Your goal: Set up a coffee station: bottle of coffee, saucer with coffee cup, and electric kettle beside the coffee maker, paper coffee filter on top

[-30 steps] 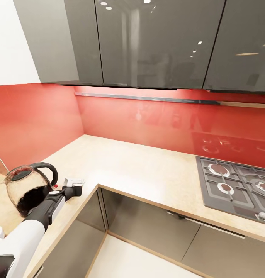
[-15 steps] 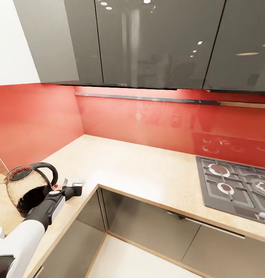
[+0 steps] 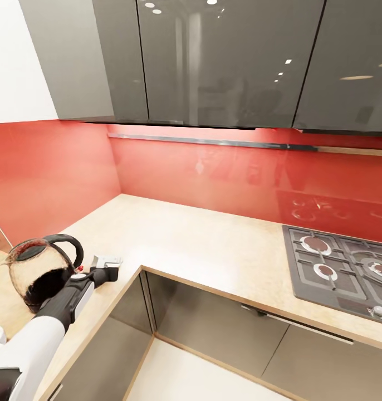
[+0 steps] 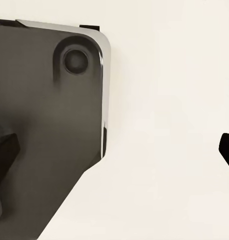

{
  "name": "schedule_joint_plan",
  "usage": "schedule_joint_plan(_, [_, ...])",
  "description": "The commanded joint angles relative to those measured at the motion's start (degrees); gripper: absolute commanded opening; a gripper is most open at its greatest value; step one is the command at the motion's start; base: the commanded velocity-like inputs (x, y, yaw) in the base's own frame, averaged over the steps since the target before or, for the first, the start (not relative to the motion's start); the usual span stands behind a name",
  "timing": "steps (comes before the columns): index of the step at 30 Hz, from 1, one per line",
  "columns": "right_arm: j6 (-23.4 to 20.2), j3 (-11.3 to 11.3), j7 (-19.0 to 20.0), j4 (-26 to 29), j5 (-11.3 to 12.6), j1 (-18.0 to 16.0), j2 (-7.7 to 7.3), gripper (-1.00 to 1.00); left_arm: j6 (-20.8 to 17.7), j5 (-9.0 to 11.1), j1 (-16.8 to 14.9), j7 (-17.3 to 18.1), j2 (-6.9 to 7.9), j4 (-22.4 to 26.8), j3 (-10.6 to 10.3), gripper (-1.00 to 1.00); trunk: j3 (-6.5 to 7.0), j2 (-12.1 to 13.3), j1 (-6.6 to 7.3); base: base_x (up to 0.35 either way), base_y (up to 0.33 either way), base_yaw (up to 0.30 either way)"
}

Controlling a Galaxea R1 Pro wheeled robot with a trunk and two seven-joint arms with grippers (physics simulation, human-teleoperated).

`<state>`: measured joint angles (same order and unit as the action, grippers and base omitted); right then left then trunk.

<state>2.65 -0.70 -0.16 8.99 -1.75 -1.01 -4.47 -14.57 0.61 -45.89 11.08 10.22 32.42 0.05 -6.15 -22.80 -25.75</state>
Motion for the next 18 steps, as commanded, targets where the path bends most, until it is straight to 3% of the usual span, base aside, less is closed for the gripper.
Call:
schedule_joint_plan(1, [0.17,-0.03,-0.02,-0.03,-0.18,-0.04,-0.01,1.00,-0.38,0.01,-0.21,0.09,-0.01,0.10,-0.09,-1.00,-0.12,-0.12,-0.03,0.000,0.000,0.000])
schedule_joint_plan(7, [0.15,0.06,-0.02,0.22,-0.18,-0.04,0.09,1.00,-0.72,0.08,-0.87,0.00,-0.61,0.10,-0.17,-1.00,-0.12,-0.12,-0.03,0.000,0.000,0.000])
schedule_joint_plan(9, [0.18,0.08,0.04,0.43,-0.15,-0.04,0.22,1.00,-0.89,0.09,-1.76,0.04,-1.63,0.56,-0.23,-1.00,-0.12,-0.12,-0.03,0.000,0.000,0.000])
schedule_joint_plan(12, [0.31,0.09,0.19,0.58,-0.10,-0.04,0.32,1.00,-1.74,0.09,-4.33,0.11,-3.27,0.98,-0.26,-1.00,-0.12,-0.12,-0.03,0.000,0.000,0.000])
schedule_joint_plan(13, [0.34,0.15,0.24,1.50,-0.10,-0.04,0.34,1.00,-5.90,0.03,-8.65,0.56,-4.90,1.20,-0.34,-1.00,-0.12,-0.12,-0.03,0.000,0.000,0.000])
schedule_joint_plan(18, [0.34,0.26,0.07,2.05,0.01,-0.04,0.39,1.00,-11.94,0.02,-14.45,1.05,-5.27,1.61,-0.45,-1.00,-0.12,-0.12,-0.03,0.000,0.000,0.000])
